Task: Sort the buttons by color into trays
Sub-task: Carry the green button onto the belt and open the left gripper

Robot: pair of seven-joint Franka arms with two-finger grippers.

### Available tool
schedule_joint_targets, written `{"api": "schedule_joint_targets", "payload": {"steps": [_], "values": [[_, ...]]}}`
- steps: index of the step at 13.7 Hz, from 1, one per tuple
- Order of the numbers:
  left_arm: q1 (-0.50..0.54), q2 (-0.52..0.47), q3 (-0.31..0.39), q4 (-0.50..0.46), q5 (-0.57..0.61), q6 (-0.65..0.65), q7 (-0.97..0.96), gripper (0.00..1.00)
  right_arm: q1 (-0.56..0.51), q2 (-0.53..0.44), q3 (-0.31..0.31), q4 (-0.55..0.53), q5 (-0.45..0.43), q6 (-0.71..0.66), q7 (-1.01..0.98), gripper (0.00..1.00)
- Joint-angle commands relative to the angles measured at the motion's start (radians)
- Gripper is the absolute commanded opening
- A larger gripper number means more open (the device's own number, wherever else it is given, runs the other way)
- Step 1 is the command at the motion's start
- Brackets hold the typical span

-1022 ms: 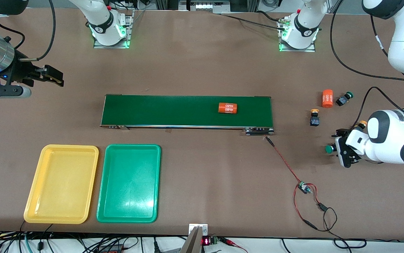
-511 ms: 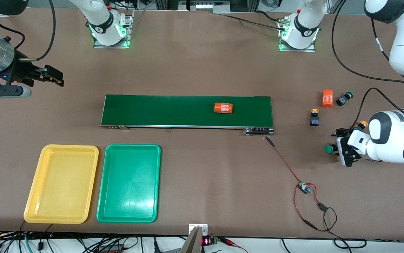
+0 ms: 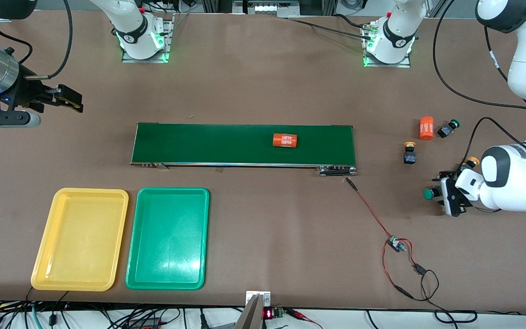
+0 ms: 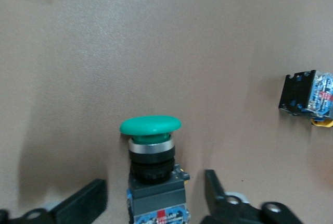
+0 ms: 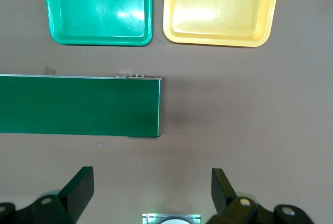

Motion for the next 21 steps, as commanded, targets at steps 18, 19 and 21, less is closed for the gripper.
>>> {"api": "schedule_joint_targets", "payload": {"steps": [18, 19, 21], "values": [[-0.078, -0.233, -0.132, -0.025, -0.029, -0.337, -0.802, 0.00, 0.000, 0.001, 0.000, 0.007, 0.012, -0.012, -0.006, 1.00], [-0.084, -0.242, -0.134, -0.025, -0.029, -0.339, -0.856, 0.00, 0.000, 0.001, 0.000, 0.007, 0.012, -0.012, -0.006, 1.00], [-0.106, -0.247, -0.141, -0.017, -0.028, -0.341, -0.954, 0.00, 0.001, 0.001, 0.000, 0.007, 0.012, -0.012, -0.005, 1.00]]}}
